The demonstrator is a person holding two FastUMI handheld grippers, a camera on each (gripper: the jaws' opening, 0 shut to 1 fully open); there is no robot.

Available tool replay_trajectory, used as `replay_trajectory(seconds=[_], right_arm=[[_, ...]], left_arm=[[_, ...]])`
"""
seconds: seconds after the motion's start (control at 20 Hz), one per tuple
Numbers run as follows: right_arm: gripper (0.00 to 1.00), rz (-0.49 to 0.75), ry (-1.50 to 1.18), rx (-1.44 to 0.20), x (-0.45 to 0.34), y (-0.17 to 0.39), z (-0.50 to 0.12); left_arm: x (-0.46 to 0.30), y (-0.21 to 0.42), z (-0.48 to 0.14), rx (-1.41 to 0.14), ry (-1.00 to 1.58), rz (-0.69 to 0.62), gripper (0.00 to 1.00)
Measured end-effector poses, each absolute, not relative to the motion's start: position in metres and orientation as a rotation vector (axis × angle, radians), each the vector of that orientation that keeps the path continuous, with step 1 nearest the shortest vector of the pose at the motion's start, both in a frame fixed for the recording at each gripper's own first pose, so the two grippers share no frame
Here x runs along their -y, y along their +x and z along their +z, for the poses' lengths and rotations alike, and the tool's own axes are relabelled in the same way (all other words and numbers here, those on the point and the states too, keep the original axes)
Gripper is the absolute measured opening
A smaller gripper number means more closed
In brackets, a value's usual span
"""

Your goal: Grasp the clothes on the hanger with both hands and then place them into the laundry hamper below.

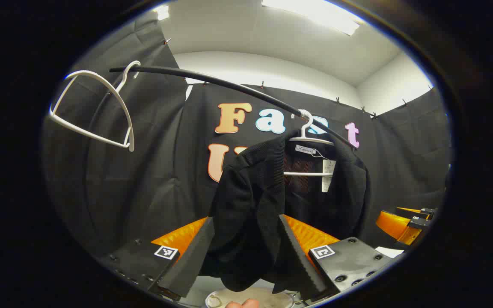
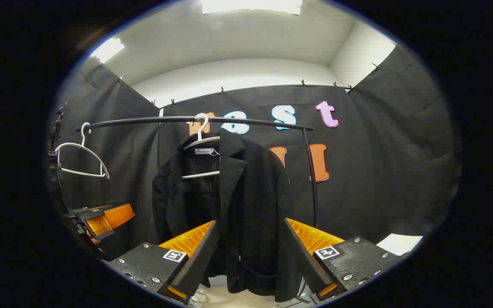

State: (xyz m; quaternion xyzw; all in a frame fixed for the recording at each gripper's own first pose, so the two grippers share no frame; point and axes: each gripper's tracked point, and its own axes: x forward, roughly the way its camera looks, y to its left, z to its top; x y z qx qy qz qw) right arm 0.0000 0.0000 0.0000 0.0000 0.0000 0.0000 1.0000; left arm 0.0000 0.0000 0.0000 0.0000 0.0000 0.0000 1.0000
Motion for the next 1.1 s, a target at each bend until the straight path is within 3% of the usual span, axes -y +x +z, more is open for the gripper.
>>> replay_trajectory(seconds=[0.1,0.4,1.05,1.1], right_arm=[[0.93,0.003,-0.001,0.002,-0.003,0.002,0.001],[0.93,0.023,-0.002,0.0,-0.013,0.007,-0.001],[0.93,0.012,0.006,0.001,-0.016,-0.001,0.002],[0.93,0.012,-0.001,-0.008,-0.017,0.002,-0.001]], left_arm=[[-0.001,0.002,-0.001,0.003,-0.002,0.0,1.0],[-0.004,0.006,-0.004,0.006,-0.015,0.002,0.96],[0.0,0.004,-0.007,0.001,-0.023,-0.019,1.0],[-0.001,0.003,-0.006,0.001,-0.022,-0.019,0.96]])
